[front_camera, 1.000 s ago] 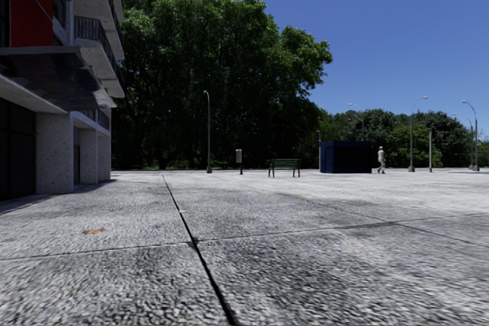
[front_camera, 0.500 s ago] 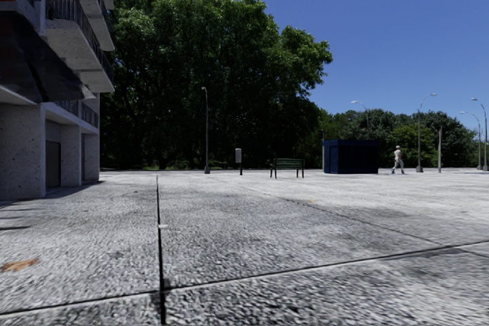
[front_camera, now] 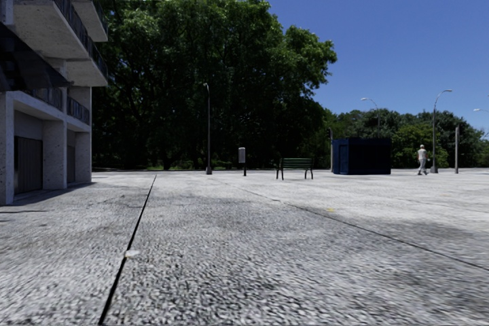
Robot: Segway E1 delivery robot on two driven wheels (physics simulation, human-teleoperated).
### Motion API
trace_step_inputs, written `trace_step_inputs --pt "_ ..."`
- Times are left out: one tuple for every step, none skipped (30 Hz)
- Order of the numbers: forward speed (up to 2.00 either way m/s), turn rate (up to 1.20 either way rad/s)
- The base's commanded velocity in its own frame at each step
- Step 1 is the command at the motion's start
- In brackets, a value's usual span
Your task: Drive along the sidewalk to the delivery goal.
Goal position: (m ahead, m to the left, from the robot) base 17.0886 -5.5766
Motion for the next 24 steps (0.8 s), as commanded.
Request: trace_step_inputs --pt "2.00 0.25" --pt "2.00 0.07" --pt "2.00 0.01" --pt "2.00 0.00" --pt "2.00 0.00" --pt "2.00 0.00" --pt "2.00 0.00" --pt "2.00 0.00" --pt "2.00 0.00" --pt "2.00 0.00" --pt "2.00 0.00" --pt "2.00 0.00" --pt "2.00 0.00" --pt "2.00 0.00" --pt "2.00 0.00" --pt "2.00 0.00" --pt "2.00 0.00" --pt "2.00 0.00" --pt "2.00 0.00" --pt "2.00 0.00" --pt "2.00 0.00" --pt "2.00 0.00" --pt "2.00 0.00" --pt "2.00 0.00"
